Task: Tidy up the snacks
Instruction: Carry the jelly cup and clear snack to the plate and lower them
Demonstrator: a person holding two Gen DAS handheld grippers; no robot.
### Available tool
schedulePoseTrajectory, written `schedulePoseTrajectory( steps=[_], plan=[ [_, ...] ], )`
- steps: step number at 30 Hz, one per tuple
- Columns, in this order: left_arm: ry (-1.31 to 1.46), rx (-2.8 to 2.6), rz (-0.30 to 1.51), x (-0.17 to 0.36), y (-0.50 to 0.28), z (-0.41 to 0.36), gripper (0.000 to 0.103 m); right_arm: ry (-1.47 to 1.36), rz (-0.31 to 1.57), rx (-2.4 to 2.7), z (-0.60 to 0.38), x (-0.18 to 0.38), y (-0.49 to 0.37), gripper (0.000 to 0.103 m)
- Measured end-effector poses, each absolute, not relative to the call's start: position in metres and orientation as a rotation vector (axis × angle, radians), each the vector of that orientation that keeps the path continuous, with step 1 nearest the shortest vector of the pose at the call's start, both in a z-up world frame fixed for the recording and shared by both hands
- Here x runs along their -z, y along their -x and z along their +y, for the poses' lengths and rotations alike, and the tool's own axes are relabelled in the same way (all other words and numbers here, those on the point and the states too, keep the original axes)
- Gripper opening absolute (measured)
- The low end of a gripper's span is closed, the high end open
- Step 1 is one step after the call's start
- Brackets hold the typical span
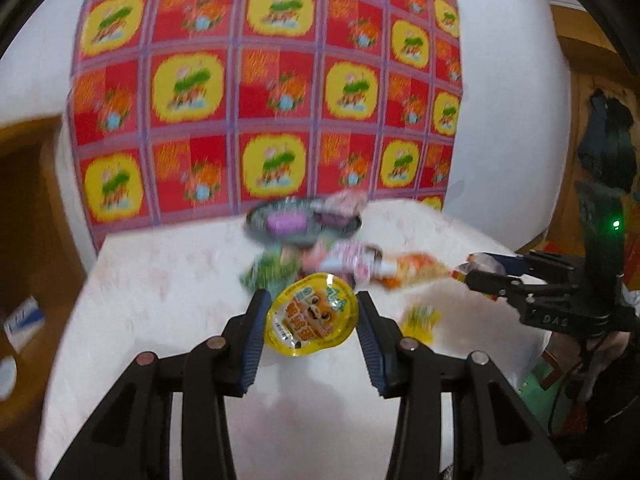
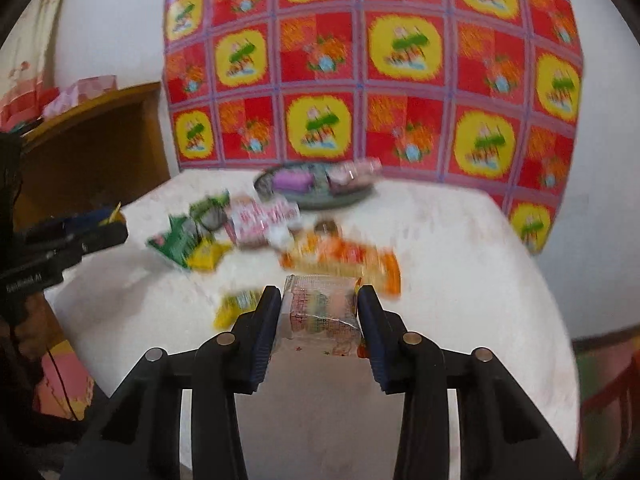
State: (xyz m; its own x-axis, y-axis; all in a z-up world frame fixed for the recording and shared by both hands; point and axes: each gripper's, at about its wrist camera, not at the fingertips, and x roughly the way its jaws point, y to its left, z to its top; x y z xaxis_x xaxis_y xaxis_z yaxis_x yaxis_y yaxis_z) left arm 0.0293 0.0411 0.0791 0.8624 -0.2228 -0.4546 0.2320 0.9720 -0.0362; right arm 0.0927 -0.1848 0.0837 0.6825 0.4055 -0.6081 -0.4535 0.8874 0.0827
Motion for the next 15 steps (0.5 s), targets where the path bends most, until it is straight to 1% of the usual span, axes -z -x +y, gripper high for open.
schedulePoseTrajectory(
  steps=[3,6,10,15],
  plan=[
    [-0.080,0.228,0.475,-0.102,-0.055,0.039,0.045,0.106,0.648,-0.503,-0.178,-0.098,-0.112,0.041],
    [-0.181,0.173,0.468,-0.111,-0.083,0.032,0.045,0.117,0.655,-0.518,-0.168,-0.110,-0.142,0.041],
    [-0.257,0.163,0.538,-0.106,-0.135,0.024,0.045,0.178,0.707,-0.517,-0.151,-0.111,-0.190,0.041],
    [-0.214,0.235,0.661,-0.087,-0.198,0.022,0.045,0.218,0.866,-0.513,-0.127,-0.085,-0.249,0.041]
  ],
)
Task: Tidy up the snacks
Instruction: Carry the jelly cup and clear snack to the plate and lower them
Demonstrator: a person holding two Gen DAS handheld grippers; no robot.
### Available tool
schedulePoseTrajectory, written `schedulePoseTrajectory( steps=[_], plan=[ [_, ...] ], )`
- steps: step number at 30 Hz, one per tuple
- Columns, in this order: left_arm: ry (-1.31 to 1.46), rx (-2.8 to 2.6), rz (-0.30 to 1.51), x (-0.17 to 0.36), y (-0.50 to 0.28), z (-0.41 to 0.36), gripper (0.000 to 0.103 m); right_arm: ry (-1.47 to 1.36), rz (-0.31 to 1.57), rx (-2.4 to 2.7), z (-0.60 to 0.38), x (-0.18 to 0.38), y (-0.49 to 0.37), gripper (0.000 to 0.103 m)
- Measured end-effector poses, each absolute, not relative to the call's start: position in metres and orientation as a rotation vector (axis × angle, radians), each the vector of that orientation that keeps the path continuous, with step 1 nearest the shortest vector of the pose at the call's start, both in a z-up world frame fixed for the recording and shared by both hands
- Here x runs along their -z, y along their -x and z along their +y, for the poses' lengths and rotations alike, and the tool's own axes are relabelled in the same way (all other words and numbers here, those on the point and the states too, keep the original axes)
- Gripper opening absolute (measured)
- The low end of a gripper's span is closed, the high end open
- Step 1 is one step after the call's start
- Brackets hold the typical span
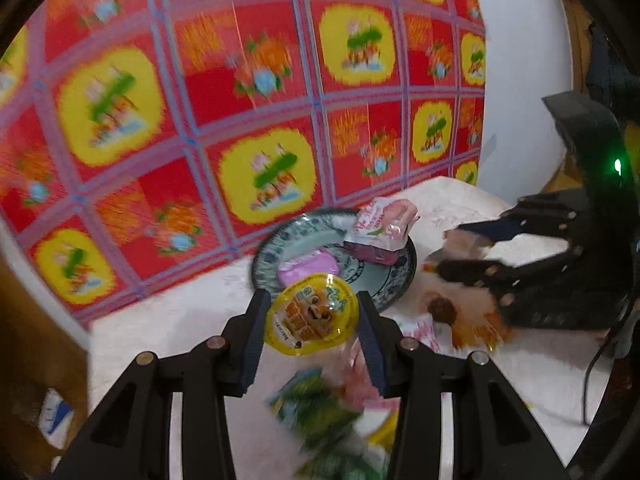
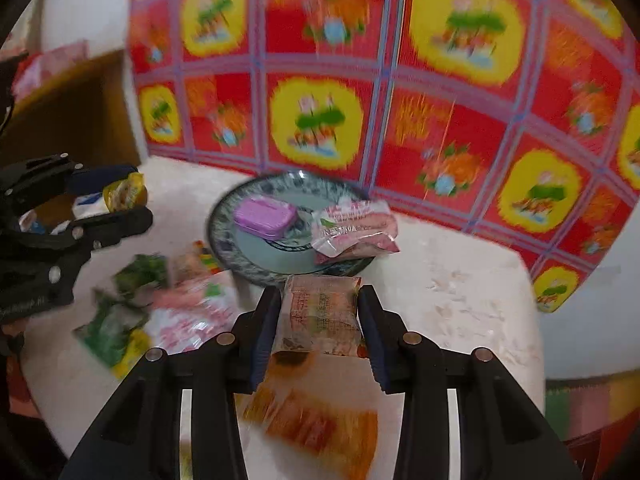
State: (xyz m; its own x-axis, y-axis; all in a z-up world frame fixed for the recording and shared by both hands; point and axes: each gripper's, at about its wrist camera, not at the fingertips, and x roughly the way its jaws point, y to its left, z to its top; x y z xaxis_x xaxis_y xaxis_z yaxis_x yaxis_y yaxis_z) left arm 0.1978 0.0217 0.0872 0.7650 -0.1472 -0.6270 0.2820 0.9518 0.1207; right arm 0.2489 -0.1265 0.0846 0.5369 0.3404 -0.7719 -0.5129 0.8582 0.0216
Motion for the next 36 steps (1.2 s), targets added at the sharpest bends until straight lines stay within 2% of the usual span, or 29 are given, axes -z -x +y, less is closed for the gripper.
schedulePoseTrajectory(
  steps=[9,26,28,36],
  plan=[
    [-0.154,0.288,0.813,-0.060,-0.259,0.026,0.045,0.287,0.932,-0.485,-0.099,-0.058,-0.284,0.041],
    [-0.150,0.266,0.854,-0.041,-0.273,0.029,0.047,0.435,0.867,-0.439,-0.078,-0.038,-0.293,0.042],
    [-0.149,0.265,0.852,-0.041,-0.272,0.029,0.049,0.421,0.864,-0.453,-0.079,-0.040,-0.293,0.044],
    [-0.197,0.240,0.814,-0.040,-0.265,0.022,0.058,0.392,0.854,-0.462,-0.085,-0.045,-0.289,0.066]
  ],
)
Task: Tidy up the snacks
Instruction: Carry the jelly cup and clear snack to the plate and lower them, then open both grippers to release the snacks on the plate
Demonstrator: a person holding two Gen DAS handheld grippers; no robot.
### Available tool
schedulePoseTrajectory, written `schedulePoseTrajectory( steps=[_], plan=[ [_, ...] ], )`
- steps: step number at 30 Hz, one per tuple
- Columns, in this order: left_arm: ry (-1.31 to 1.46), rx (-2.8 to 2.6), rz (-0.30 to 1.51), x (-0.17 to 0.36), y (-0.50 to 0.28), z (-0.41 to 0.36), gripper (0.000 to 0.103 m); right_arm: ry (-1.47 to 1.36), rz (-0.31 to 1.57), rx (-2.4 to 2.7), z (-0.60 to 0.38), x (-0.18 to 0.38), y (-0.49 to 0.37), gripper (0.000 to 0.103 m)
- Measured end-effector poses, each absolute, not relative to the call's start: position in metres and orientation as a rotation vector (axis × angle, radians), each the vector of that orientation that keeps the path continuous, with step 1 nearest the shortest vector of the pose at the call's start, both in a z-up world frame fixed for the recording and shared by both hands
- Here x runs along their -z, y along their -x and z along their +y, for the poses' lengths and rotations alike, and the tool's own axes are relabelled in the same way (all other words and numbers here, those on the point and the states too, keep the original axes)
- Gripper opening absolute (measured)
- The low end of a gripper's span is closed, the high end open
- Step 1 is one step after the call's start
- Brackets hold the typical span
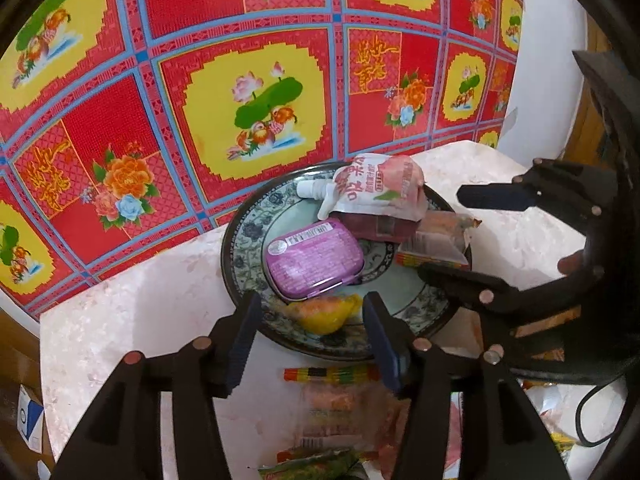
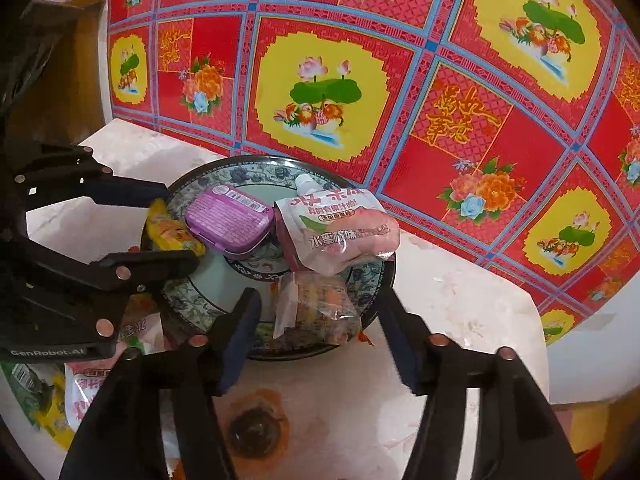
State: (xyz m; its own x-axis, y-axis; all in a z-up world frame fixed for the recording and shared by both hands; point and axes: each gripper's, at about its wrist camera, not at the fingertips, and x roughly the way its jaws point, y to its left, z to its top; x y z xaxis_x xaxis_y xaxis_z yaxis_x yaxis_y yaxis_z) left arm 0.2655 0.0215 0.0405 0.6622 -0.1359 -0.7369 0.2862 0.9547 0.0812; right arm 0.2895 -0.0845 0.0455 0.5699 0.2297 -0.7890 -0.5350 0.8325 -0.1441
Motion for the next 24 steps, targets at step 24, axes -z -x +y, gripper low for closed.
schedulePoseTrajectory(
  steps=[24],
  plan=[
    [-0.146,0.251,0.830,-0.043,-0.264,0.029,0.068,0.418,0.862,-0.519,-0.079,-0.050,-0.284,0.068]
  ],
)
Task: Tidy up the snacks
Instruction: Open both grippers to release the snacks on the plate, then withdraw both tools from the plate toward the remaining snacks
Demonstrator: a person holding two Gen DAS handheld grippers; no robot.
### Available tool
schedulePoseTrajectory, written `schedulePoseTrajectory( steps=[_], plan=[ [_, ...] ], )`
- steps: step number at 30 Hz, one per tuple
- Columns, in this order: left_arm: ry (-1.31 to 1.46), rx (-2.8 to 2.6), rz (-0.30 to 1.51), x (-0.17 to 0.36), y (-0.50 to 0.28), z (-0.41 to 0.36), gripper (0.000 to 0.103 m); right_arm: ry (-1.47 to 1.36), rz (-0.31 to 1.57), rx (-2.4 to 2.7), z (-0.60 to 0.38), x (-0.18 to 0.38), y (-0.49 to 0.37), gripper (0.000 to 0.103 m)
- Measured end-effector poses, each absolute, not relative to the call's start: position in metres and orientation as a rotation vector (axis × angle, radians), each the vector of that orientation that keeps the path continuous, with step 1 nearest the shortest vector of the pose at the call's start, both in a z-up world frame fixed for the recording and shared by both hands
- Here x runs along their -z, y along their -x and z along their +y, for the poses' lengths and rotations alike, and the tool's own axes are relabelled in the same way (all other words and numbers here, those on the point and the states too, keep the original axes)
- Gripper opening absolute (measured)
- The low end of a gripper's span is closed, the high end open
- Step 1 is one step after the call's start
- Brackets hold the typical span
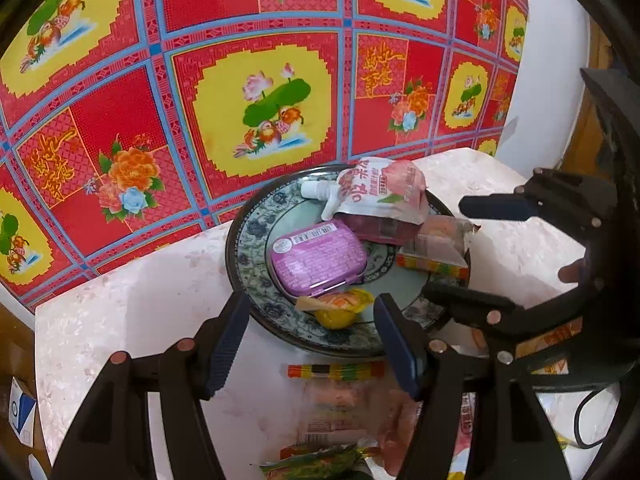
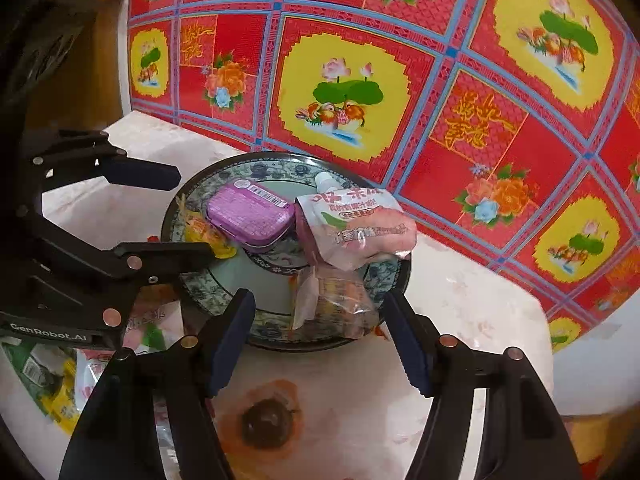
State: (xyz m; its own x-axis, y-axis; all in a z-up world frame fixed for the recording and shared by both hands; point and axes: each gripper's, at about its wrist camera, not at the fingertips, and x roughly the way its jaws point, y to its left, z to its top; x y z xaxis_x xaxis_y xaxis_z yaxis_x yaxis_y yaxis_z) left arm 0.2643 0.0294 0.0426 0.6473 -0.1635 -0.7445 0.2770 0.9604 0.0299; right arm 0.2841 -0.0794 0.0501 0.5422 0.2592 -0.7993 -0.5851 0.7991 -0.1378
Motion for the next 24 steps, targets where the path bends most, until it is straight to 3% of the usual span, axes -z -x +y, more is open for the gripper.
schedulePoseTrajectory(
  steps=[14,24],
  plan=[
    [-0.098,0.268,0.790,-0.101,-0.208,0.026,0.068,0.371,0.764,-0.492,-0.108,-0.114,-0.238,0.068],
    [-0.130,0.228,0.778,-0.102,-0.144,0.022,0.068,0.318,0.784,-0.498,-0.125,-0.116,-0.183,0.068]
  ],
)
